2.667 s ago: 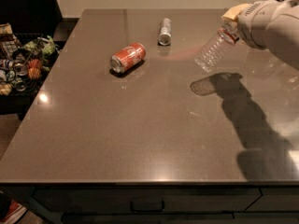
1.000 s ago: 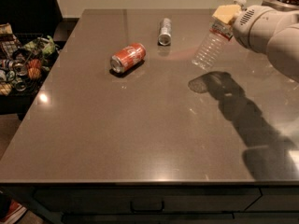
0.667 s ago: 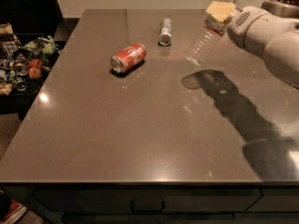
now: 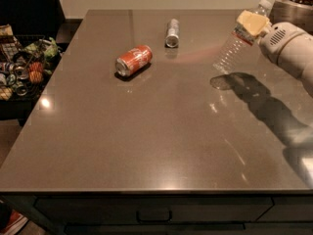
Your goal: Place water bottle upright
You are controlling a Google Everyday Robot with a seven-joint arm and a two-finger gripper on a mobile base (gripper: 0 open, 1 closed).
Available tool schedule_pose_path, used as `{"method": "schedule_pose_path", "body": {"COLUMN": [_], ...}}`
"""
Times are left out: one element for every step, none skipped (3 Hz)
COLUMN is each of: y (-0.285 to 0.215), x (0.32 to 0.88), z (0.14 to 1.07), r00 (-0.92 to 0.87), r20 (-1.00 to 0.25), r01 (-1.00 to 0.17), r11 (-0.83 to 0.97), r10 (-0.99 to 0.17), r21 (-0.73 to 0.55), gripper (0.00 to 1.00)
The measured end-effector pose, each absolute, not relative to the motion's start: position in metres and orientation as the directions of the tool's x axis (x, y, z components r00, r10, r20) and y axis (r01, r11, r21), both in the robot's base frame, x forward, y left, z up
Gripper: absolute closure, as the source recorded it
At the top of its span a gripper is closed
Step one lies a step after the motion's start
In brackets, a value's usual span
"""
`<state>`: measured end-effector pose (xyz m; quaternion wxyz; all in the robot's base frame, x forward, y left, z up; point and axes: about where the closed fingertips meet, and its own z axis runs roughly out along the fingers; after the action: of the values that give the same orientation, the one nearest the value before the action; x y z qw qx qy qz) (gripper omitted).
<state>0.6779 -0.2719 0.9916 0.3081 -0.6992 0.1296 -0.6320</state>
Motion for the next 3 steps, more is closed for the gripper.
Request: {"method": "schedule_pose_path", "body": {"y": [-0.295,-0.26,-0.221], "x": [0.669,0.659,0.652], "z": [0.974,0.998,1.044], "r00": [0.162,0.14,0.106], "r20": [0.817,0.852,0.855], "r01": [0.251,0.369,0.467], "r11": [-0.777,-0.772,-0.733], "r10": [-0.554,-0.504,-0.508], "r21": [-0.577,-0.517,-0.494], "gripper": [1.0,1.0,1.0]}}
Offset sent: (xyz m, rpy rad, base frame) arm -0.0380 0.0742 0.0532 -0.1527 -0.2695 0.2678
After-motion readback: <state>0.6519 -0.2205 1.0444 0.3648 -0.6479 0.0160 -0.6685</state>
